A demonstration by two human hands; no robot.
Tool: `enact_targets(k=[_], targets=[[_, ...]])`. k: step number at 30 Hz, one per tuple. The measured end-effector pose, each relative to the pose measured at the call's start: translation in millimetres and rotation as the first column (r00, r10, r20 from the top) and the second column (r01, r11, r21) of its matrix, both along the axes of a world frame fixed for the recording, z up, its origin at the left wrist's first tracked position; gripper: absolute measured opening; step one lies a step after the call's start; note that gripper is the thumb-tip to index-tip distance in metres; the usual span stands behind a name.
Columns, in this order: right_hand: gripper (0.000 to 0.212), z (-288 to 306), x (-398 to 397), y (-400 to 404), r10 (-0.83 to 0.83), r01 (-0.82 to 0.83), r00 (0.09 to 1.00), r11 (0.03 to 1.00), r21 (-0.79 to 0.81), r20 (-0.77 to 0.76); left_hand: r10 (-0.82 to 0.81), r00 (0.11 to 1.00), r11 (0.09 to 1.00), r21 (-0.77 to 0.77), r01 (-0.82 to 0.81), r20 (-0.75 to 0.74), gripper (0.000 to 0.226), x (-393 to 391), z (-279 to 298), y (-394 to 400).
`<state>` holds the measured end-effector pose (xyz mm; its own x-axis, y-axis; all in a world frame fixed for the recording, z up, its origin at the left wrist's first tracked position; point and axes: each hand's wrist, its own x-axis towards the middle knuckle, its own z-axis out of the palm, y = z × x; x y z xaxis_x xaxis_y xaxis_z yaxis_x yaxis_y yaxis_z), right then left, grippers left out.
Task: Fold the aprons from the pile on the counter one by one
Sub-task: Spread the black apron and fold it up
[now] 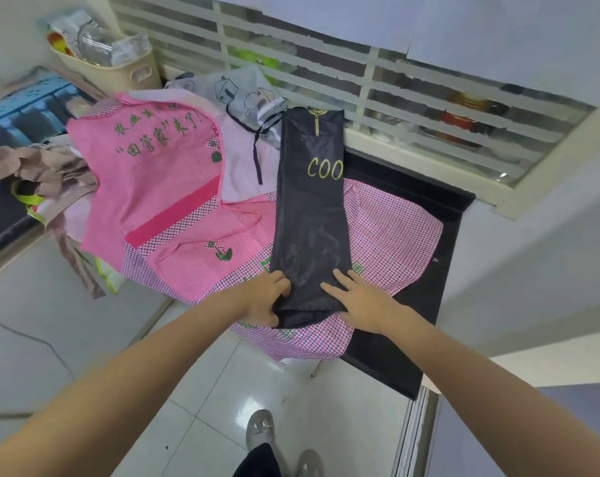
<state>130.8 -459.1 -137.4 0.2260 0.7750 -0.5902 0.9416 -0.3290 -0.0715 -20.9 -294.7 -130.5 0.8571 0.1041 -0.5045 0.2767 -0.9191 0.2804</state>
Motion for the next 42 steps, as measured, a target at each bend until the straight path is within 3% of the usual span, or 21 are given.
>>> enact_targets(k=[2,5,6,8,9,12,15,20,23,25,26,27,29,30,31,34,36,37,38,40,42], targets=[[0.050,10,8,3,-0.121,0.133,0.977,0.989,0.058,-0.177,-0.001,1.000,0.999,-0.046,0.000,-0.023,0.049,1,2,8],[0.032,23,19,7,-0.350,0.425,0.850,0.897,0.120,-0.395,0.066,0.998,0.989,-0.129,-0.066,-0.004,0.066,0,-1,16],[0.028,24,22,10,-0.408,0.507,0.804,0.851,0.139,-0.433,0.132,0.991,0.974,-0.188,-0.126,0.021,0.060,1,-2,17],[0.033,22,26,17,-0.507,0.644,0.710,0.748,0.160,-0.490,0.324,0.946,0.910,-0.282,-0.304,0.026,0.024,8,1,17],[0.031,18,28,21,-0.550,0.708,0.648,0.689,0.151,-0.528,0.415,0.910,0.873,-0.284,-0.396,0.007,0.020,13,1,18],[0.029,7,28,30,-0.631,0.824,0.510,0.554,0.122,-0.585,0.637,0.770,0.712,-0.349,-0.610,-0.046,0.038,21,-10,23],[0.035,-5,23,40,-0.684,0.806,0.580,0.561,0.189,-0.443,0.730,0.674,0.581,-0.417,-0.699,-0.112,0.038,23,-16,26],[0.047,-13,17,53,-0.738,0.758,0.646,0.590,0.280,-0.194,0.770,0.631,0.570,-0.343,-0.747,-0.096,0.049,33,-16,31],[0.044,-15,19,58,-0.744,0.755,0.648,0.596,0.274,-0.166,0.709,0.627,0.672,-0.039,-0.739,0.323,0.041,34,-9,28],[0.042,-15,21,60,-0.751,0.762,0.641,0.595,0.256,-0.160,0.421,0.635,0.813,0.040,-0.581,0.648,0.034,39,-5,23],[0.041,-14,21,60,-0.757,0.769,0.633,0.591,0.245,-0.163,0.231,0.657,0.904,0.091,-0.417,0.718,0.040,42,-4,20],[0.041,-12,22,61,-0.762,0.776,0.626,0.586,0.233,-0.169,0.062,0.731,0.969,0.136,-0.208,0.680,0.050,45,-8,18],[0.040,-9,20,60,-0.760,0.772,0.630,0.593,0.229,-0.160,-0.186,0.925,0.967,0.227,0.113,0.332,0.069,46,-17,11],[0.040,-8,19,60,-0.741,0.745,0.659,0.618,0.250,-0.130,-0.220,0.964,0.952,0.250,0.178,0.149,0.074,43,-22,10],[0.040,-8,18,58,-0.702,0.686,0.708,0.657,0.312,-0.076,-0.218,0.974,0.947,0.254,0.195,0.065,0.077,42,-27,11],[0.046,-11,13,49,-0.452,0.291,0.886,0.718,0.632,0.106,-0.217,0.976,0.935,0.294,0.200,0.027,0.084,38,-37,14],[0.058,-19,11,45,-0.196,0.017,0.960,0.754,0.657,0.200,-0.226,0.973,0.941,0.271,0.204,0.054,0.098,39,-40,18],[0.064,-25,9,42,-0.067,-0.072,0.975,0.809,0.584,0.213,-0.231,0.971,0.945,0.251,0.208,0.064,0.102,39,-41,18],[0.069,-30,10,39,0.015,-0.114,0.981,0.856,0.505,0.195,-0.227,0.971,0.950,0.234,0.205,0.072,0.101,39,-41,19],[0.072,-35,14,32,0.021,-0.051,0.996,0.935,0.350,0.090,-0.186,0.978,0.970,0.179,0.167,0.095,0.091,39,-41,23],[0.072,-33,23,27,-0.008,0.004,1.000,0.943,0.331,0.009,-0.120,0.985,0.991,0.067,0.112,0.128,0.088,36,-37,30]])
